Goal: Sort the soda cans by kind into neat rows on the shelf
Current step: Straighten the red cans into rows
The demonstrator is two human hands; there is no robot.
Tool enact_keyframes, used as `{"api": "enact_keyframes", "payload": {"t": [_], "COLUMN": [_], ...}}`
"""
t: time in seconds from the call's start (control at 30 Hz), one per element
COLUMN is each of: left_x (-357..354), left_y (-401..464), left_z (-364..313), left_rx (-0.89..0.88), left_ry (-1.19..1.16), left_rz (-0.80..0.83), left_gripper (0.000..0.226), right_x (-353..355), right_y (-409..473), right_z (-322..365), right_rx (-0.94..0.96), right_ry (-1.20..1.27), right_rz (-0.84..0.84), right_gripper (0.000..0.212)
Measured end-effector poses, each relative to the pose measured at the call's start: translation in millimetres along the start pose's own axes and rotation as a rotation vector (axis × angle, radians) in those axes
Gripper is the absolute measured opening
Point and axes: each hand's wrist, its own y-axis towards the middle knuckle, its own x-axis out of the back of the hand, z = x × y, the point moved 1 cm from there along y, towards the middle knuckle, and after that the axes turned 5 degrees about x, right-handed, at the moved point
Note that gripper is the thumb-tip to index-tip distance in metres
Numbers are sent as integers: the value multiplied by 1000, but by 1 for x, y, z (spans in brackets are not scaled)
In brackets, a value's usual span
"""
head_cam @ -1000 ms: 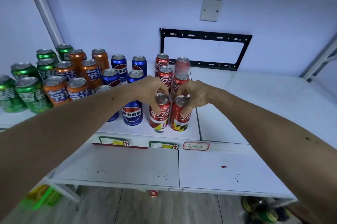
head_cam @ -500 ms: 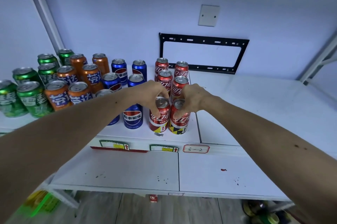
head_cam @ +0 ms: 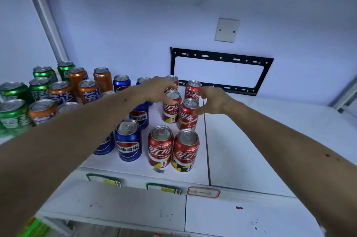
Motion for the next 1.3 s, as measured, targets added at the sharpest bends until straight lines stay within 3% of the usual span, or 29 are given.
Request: {"api": "enact_keyframes", "payload": {"t": [0.23,0.47,0.77,1.17,1.3], "left_x": [-16,-29,-25,-30,-31], "left_y": [38,56,50,33,32], "left_z": [14,23,28,26,28], "left_rx": [-34,-43,-79,-161,-174], "left_ry": [48,18,-43,58,67], "left_rz": [94,149,157,238,251], "left_gripper": [60,66,70,71,76], "right_x": [-19,-44,-48,-49,-49], "right_y": [38,48,38,25,24], "right_z": [-6,-19,-29,-36,-35], "right_rx": [69,57,79,120,151], "right_ry": [32,124,267,367,389], "right_rz": [106,53,82,164,202], "right_gripper": [74,82,79,83,72]}}
